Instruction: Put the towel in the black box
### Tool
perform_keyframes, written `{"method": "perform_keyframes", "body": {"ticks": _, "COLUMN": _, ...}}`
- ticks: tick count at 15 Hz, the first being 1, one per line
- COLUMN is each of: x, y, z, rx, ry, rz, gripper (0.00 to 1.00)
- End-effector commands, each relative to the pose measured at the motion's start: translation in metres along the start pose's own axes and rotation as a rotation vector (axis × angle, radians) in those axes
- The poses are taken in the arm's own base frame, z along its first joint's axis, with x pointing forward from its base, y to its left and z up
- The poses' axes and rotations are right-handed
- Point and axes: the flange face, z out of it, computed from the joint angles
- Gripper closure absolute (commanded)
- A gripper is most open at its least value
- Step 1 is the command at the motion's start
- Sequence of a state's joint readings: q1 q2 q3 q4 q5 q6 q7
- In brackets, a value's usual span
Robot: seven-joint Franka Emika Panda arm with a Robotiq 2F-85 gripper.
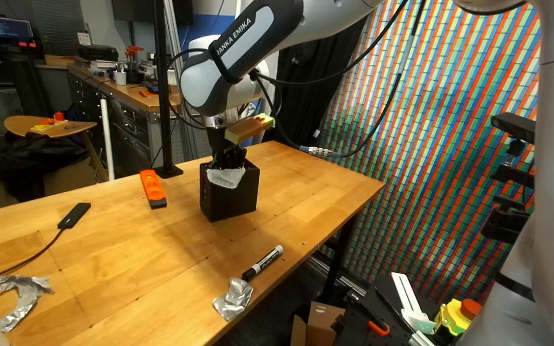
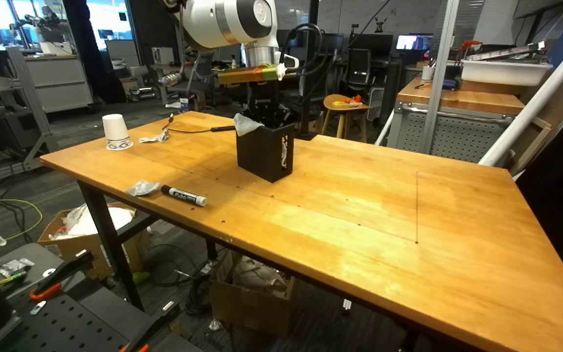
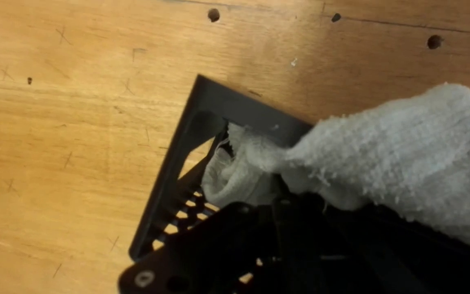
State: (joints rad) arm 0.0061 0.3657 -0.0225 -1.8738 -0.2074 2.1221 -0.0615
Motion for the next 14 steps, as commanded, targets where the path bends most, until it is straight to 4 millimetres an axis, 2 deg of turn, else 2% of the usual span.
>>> {"method": "perform_keyframes", "body": {"ticks": 1, "x": -0.002, "y": -0.016, "z": 0.049, "rx": 0.097, "ry": -0.137, "rz": -0.05, "gripper": 0.98}}
{"method": "perform_keyframes", "body": {"ticks": 5, "x": -0.006, "y": -0.026, "z": 0.058, "rx": 0.148, "ry": -0.182, "rz": -0.126, "gripper": 0.98}}
{"method": "perform_keyframes", "body": {"ticks": 10, "x": -0.003, "y": -0.024, "z": 0.045, "rx": 0.128, "ry": -0.141, "rz": -0.219, "gripper": 0.98}}
{"method": "perform_keyframes", "body": {"ticks": 14, "x": -0.003, "y": -0.017, "z": 0.018, "rx": 0.103, "ry": -0.081, "rz": -0.215, "gripper": 0.98}}
